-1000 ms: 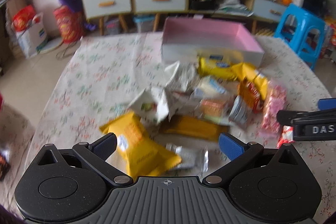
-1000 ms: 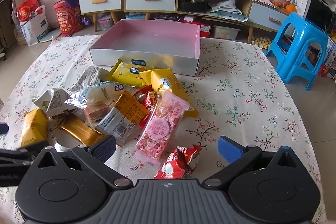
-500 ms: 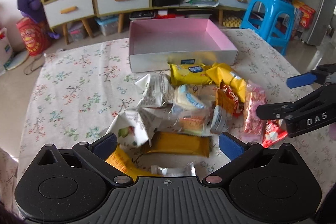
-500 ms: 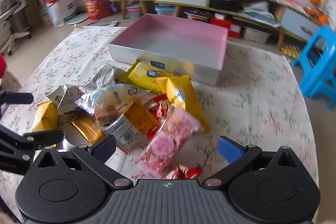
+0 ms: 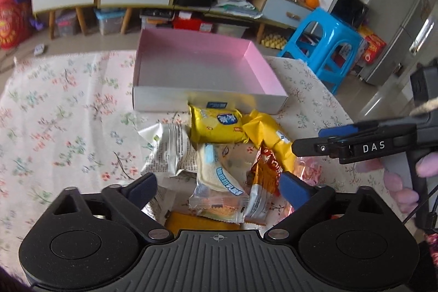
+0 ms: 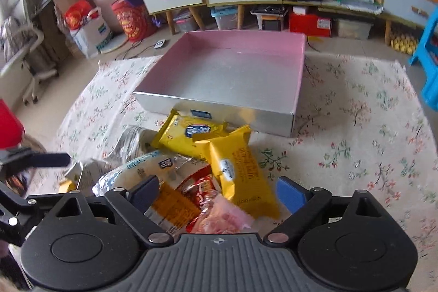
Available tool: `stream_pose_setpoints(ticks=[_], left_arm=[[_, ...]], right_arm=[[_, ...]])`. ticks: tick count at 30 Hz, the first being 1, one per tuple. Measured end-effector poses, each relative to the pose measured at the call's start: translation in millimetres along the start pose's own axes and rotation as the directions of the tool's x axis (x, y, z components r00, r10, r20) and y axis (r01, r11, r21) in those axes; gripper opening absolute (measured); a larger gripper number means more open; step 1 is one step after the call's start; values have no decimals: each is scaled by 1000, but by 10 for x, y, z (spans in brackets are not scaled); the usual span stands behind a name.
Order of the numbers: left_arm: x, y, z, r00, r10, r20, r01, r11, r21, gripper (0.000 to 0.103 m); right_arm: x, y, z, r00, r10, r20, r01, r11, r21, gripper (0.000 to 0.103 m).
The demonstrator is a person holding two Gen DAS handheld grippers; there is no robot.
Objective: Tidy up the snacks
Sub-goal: 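Grasp the clear bread packet with left tool while right tool grasps yellow waffle packet, then lift both held packets and carry them toward the pink-lined box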
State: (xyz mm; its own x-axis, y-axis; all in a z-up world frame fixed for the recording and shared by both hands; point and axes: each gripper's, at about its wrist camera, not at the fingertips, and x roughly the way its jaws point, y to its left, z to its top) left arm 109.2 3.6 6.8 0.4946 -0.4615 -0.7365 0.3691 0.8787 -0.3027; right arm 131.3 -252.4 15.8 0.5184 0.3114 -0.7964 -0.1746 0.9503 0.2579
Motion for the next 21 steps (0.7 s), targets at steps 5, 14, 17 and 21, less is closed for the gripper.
stream_pose_setpoints(ticks=[5,14,17,21], left_arm=[[179,91,44,999,-21,-26,19,999,-51,66],[426,162,52,997,-38,-64,33,997,-74,42],[485,167,57,997,-22,-70,17,997,-73,37],[512,140,47,998,1,-59,-3,999,-36,34]], right_arm=[[118,-196,52,1000,11,-15,-10,998,64,65],[340,-376,94,997,58,-60,-47,985,163,47],[404,-354,83,996,49,-69,-38,988,152,46],[452,-350,80,996,51,-71,-41,989,144,46]])
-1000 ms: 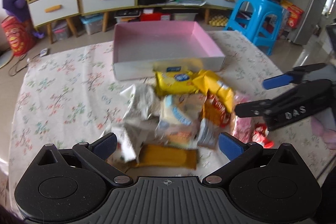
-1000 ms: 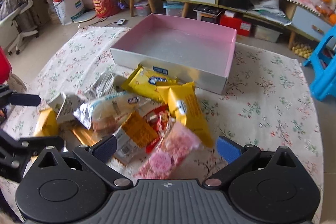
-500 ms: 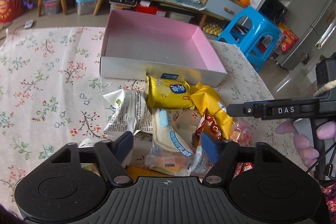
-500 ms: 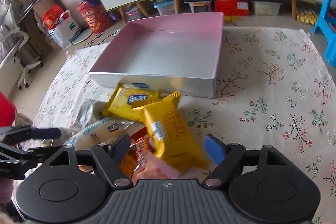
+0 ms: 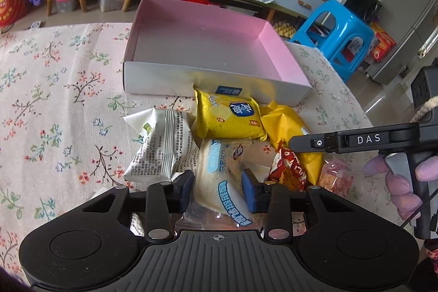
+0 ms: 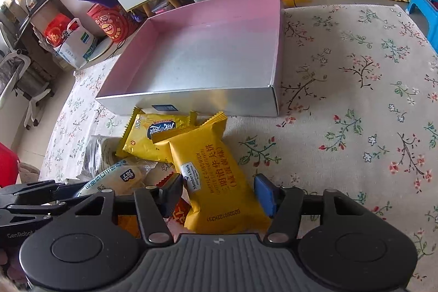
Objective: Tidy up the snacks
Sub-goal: 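Lift both held packets and carry them toward the pink-lined box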
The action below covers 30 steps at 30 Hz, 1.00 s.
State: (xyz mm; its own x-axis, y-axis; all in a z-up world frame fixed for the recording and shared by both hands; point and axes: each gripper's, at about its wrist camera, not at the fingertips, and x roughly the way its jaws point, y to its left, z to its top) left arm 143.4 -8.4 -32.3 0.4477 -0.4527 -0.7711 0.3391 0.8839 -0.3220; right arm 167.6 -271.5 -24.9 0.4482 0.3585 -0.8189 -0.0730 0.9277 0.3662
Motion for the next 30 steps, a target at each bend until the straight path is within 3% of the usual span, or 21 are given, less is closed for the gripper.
stream_pose_setpoints(ticks=[7,9,12,30], left_arm=[[44,-72,-35,999,35,29,-37,998,58,30],[36,-82,-39,999,39,33,-40,998,57,27],[-7,-86,-30,999,30,42,-32,998,47,21],[-352,-157,-12,994,56,89,-62,996,64,11]], right_arm=[[50,39,-25,1000,-14,6,14,1000,-28,44],[52,52,-25,1000,-23,10,23,999,-36,35],[41,53,-25,1000,-24,9,24,999,-30,31],[-386,176,51,997,0,79,1,1000,-15,28]])
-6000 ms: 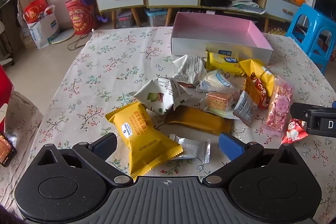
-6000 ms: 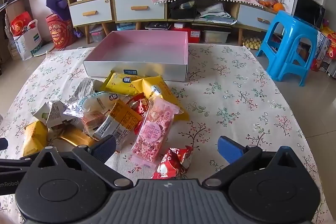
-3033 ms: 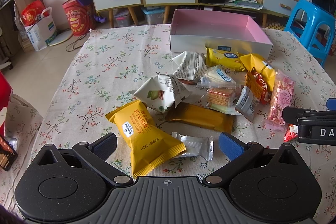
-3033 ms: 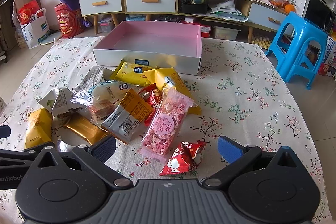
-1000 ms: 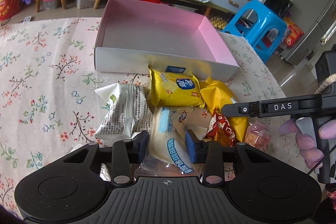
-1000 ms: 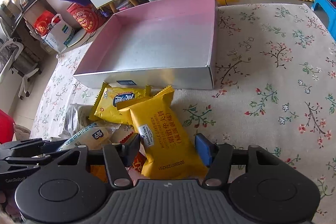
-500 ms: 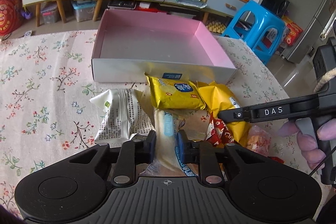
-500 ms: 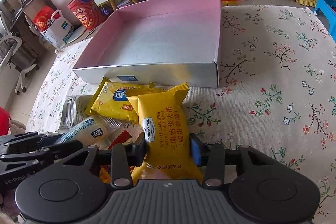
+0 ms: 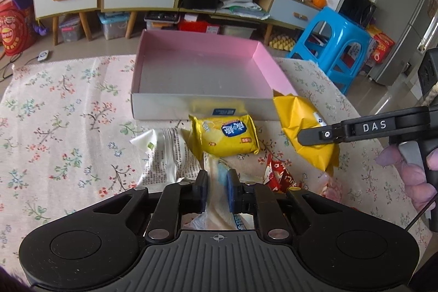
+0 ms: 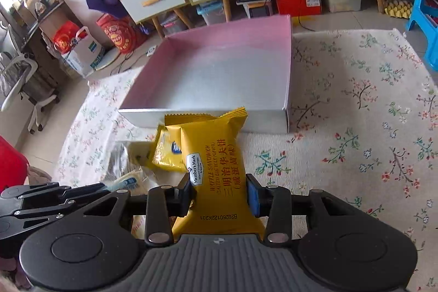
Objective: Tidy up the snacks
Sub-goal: 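Lift both held packets and carry them toward the pink-lined box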
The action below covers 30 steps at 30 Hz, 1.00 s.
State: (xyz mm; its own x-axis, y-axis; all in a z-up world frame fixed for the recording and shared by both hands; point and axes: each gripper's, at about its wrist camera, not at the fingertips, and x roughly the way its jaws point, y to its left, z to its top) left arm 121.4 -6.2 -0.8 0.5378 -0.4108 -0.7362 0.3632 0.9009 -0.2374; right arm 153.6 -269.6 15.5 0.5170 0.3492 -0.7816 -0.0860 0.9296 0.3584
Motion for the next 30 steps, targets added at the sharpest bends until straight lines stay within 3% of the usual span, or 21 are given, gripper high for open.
stream_pose_setpoints(ticks=[5,12,15,23,30], left_arm=[[-86,-8,4,1000,8,9,-8,1000,-13,0],[-23,-63,-45,999,27,-46,-26,999,34,0],[62,-81,-117,997,63,-46,-60,995,78,6],[342,-224,-172,990,117,-81,-94,964,250,36],[456,-301,-191,982,172,-80,-139,939,314,39]], right_arm=[[-72,27,34,1000,2,18,-2,1000,19,28],[-161,80,31,999,19,37,-20,1000,20,28],[-126,86,-19,1000,18,17,-19,1000,18,28],[1,132,-102,999,2,-52,-2,1000,11,29],[117,179,-154,995,-32,-96,30,999,-21,29]])
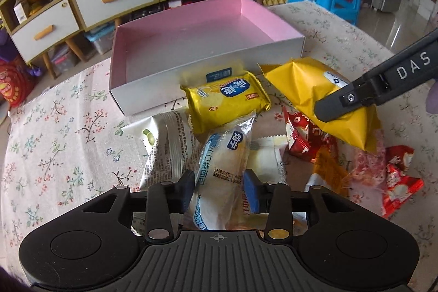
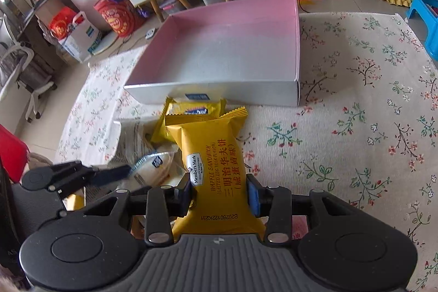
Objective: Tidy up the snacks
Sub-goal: 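Lift both held packets and carry them toward the pink-lined box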
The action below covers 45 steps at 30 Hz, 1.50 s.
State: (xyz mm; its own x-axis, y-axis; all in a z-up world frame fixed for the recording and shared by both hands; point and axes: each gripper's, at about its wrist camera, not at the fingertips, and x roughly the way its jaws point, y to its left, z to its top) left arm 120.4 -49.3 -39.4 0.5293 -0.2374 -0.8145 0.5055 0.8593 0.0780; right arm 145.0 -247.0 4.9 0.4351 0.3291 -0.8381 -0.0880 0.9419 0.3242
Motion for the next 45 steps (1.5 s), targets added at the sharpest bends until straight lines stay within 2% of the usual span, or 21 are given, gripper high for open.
stream_pose_setpoints(ticks=[1,11,21,23,26,29,30,32,35,40,45], left_arm=[[14,-14,7,1000,10,3,-10,1000,4,39],[-77,16,17,1000,18,15,-17,997,-70,20],[-357,154,168,997,-13,78,25,987,-160,7],[-398,188,217,995,-14,95,30,984,-174,0],[-426,216,287,994,-32,102,50,982,-180,0],[-358,152,300,997,-72,42,76,989,-127,0],[-330,117,287,997,-68,29,70,992,-103,0],[-264,53,255,999,-41,14,41,998,-53,8],[-127,25,218,999,-35,-37,34,999,-35,14],[-4,22,196,998,5,-70,-4,1000,11,17],[31,65,211,998,-6,-68,7,1000,17,21]], right_arm=[[7,2,-3,1000,-7,-2,7,1000,-5,29],[-1,28,-30,999,-49,3,49,998,-45,29],[-158,16,92,998,-17,63,19,999,-26,29],[-183,3,138,997,-11,75,13,1000,-16,29],[-205,-26,181,996,-4,88,4,1000,4,29],[-204,-41,204,996,2,90,-3,1000,15,29],[-198,-40,202,996,2,89,-4,1000,14,29],[-181,-33,192,997,2,83,-2,1000,8,29],[-128,-1,167,998,-1,61,2,1000,-7,29],[-54,66,129,1000,-3,29,4,999,-42,29],[-4,69,127,1000,-7,12,7,999,-47,29]])
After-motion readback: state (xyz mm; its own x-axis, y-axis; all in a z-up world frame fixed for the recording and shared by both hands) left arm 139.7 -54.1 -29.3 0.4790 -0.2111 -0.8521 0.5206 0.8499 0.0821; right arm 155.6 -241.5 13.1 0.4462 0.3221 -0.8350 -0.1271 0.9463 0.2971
